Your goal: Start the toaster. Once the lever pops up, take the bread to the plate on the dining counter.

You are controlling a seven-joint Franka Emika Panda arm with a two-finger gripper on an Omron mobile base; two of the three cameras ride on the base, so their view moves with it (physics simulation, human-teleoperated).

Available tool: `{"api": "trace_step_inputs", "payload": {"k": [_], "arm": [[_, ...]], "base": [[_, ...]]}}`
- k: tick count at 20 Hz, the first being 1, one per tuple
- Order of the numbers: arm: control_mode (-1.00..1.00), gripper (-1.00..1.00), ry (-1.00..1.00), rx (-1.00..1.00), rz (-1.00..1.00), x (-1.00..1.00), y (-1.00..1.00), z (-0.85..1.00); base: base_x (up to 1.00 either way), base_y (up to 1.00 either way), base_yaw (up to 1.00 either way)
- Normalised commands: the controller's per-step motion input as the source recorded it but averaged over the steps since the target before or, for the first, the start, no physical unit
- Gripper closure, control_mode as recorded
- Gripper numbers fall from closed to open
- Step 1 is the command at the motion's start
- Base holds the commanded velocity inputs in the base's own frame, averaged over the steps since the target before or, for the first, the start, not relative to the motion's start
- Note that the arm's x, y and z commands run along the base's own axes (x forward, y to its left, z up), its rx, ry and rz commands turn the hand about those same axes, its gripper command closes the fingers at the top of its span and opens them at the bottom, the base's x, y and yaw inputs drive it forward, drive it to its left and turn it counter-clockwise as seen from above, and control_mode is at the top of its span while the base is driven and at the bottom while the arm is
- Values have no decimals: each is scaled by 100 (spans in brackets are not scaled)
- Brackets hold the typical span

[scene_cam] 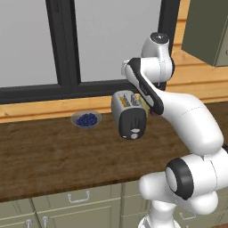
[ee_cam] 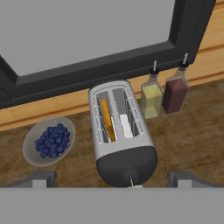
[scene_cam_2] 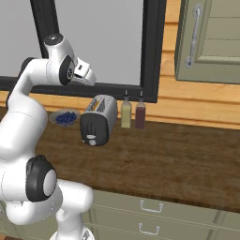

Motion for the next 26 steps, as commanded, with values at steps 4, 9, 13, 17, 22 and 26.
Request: {"api": "trace_step_inputs", "payload": {"k": [4, 9, 13, 17, 22, 26], "arm": [[-100, -100, 0, 0, 0, 0, 0, 0], [-100, -100, 0, 0, 0, 0, 0, 0], [-100, -100, 0, 0, 0, 0, 0, 0], [-100, -100, 0, 0, 0, 0, 0, 0], [-100, -100, 0, 0, 0, 0, 0, 0], [-100, -100, 0, 0, 0, 0, 0, 0]], "base": [[0, 0, 0], [0, 0, 0], [0, 0, 0], [0, 0, 0], [0, 0, 0], [0, 0, 0]]}}
